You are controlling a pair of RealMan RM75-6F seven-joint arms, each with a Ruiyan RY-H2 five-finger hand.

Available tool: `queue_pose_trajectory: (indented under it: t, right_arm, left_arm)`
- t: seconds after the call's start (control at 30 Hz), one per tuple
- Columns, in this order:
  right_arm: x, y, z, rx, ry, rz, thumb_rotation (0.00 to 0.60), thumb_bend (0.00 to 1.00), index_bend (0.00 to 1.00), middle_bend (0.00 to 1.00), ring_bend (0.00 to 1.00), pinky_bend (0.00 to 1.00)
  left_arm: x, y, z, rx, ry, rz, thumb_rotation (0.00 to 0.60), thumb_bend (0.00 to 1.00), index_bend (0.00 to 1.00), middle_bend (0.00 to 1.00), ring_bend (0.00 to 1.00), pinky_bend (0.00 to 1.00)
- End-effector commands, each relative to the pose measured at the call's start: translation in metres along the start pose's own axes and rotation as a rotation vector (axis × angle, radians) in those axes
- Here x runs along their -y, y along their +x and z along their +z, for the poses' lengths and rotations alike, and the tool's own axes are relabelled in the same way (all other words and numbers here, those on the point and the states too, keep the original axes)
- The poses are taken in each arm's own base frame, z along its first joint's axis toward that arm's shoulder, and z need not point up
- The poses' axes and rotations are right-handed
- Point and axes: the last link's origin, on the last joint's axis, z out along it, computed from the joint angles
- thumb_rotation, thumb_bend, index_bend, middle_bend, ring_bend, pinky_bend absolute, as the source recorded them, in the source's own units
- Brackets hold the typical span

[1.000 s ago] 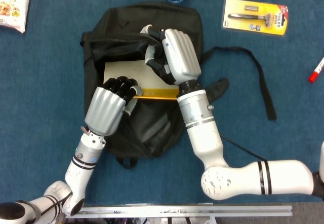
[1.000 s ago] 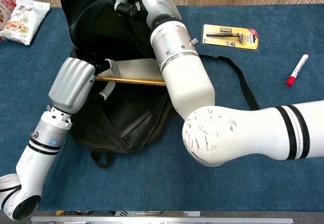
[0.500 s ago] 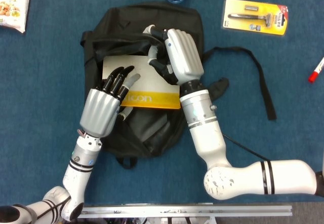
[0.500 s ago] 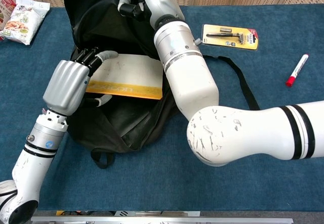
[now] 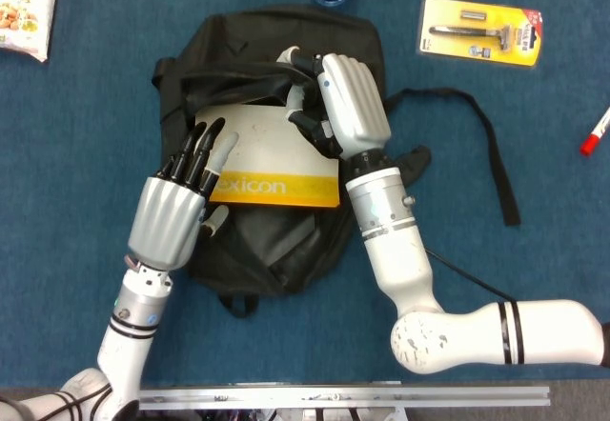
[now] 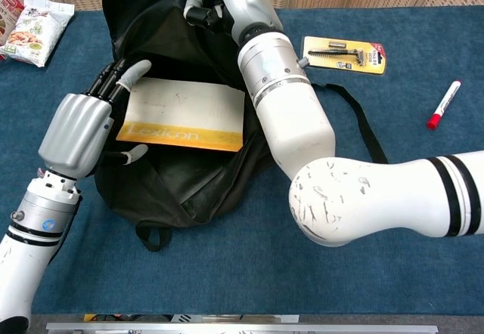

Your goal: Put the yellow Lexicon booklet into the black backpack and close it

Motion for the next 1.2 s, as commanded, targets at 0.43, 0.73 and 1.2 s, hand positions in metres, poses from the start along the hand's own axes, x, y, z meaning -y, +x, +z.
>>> queue_pose_trajectory:
  t: [0.43,0.73,1.2]
  right_arm:
    - [0.000,-0.001,-0.003,0.007,0.003,-0.005,0.600,0.86,0.61,0.55,0.59,0.85]
    - [-0.002,-0.002,-0.002,0.009,0.000,-0.007,0.600,0.86,0.61,0.55,0.59,0.85]
    - [-0.001,0.000,-0.005,0.012,0.005,0.001,0.600,0.86,0.61,0.55,0.59,0.85]
  left_arm:
    - [0.011,0.007,-0.001,0.056,0.018,0.033,0.600,0.08,0.02,0.04,0.08,0.38]
    - [0.010,0.004,0.004,0.066,0.026,0.035,0.600,0.08,0.02,0.04,0.08,0.38]
    - [0.005,0.000,0.013,0.084,0.047,0.015,0.600,0.08,0.02,0.04,0.08,0.38]
